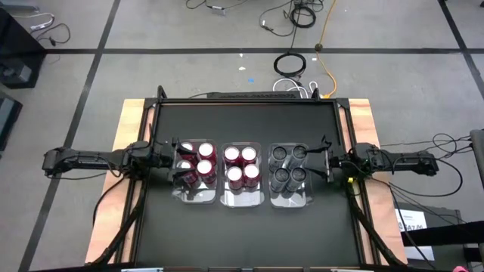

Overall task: Sort soda cans
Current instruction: Return to Home Position

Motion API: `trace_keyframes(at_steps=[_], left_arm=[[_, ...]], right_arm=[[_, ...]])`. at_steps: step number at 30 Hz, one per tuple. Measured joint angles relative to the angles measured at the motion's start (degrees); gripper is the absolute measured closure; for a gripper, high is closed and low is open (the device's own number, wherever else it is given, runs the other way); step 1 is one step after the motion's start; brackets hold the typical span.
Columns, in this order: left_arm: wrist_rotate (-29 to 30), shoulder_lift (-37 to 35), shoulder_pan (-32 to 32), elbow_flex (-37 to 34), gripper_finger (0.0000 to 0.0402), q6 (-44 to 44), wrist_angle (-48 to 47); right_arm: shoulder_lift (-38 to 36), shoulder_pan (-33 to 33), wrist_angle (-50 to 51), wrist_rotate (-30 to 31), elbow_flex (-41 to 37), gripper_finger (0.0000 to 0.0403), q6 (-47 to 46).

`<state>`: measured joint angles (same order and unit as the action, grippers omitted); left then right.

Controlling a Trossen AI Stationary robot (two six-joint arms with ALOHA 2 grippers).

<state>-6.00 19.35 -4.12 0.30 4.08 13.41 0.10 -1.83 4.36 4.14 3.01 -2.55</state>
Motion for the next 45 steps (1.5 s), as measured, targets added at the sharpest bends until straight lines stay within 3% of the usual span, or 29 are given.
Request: trace_keyframes(at_steps=[45], left_arm=[[0.0,0.0,0.0,0.0,0.0081,0.0,0.0]], right_arm=[[0.0,0.0,0.0,0.1,0.0,0.0099,-1.7]])
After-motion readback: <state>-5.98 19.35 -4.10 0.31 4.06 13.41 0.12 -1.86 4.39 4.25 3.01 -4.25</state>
